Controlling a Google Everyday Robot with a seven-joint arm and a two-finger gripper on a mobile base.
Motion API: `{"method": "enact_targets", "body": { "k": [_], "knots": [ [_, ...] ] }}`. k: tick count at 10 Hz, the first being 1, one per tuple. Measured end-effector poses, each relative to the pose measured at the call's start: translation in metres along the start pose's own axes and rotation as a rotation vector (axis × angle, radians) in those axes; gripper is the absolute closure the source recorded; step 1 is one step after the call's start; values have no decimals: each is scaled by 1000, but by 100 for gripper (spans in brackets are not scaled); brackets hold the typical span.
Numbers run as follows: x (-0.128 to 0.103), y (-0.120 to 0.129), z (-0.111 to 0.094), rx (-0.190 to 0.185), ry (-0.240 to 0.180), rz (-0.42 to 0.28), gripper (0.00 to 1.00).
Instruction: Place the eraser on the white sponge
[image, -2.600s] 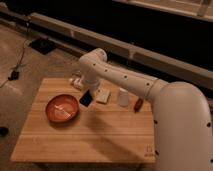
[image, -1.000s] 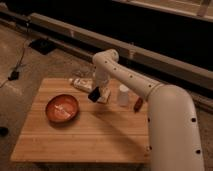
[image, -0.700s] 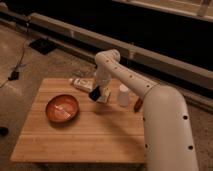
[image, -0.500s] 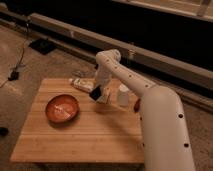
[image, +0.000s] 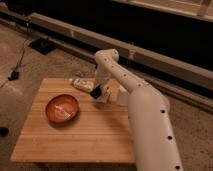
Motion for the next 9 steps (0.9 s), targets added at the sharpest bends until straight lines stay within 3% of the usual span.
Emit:
{"method": "enact_targets", "body": {
  "k": [2,3,9],
  "knots": [
    [6,0,9,-22,-10,22,43],
    [8,1,10,-30,-11,31,38],
    [17,16,13,-80,-8,86,36]
  ]
}}
